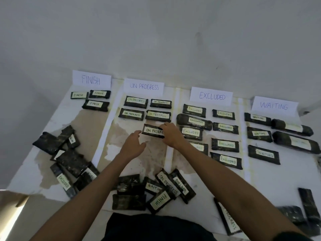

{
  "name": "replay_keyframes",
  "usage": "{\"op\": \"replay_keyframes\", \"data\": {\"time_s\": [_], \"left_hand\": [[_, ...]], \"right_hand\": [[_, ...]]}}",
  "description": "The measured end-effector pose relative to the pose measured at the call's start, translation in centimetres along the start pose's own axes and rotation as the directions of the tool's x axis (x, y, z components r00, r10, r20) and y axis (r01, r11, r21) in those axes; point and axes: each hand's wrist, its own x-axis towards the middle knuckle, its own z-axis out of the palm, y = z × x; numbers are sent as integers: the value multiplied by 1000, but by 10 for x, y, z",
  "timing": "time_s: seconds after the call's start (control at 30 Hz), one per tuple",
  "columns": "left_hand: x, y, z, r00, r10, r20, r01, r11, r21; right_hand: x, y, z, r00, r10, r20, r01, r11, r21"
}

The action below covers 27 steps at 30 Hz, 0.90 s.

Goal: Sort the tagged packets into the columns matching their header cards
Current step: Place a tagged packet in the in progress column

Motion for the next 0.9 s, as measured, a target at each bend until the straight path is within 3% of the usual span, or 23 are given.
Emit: {"op": "replay_keyframes", "data": {"time_s": [0.27,0.47,0.63,0.9], "left_hand": [[37,-21,10,988,112,105,-133,965,226],[25,-27,20,972,209,104,-231,928,292],[-7,-23,23,950,293,112,-312,918,244],[-87,-39,53,901,390,189,-423,886,191]], "right_hand": [[23,11,22,998,31,58,-29,999,-21],[12,5,21,998,27,50,-24,998,-59],[-33,-11,6,994,38,101,-36,999,-20],[-143,-19,33,921,296,254,-347,920,184]]}}
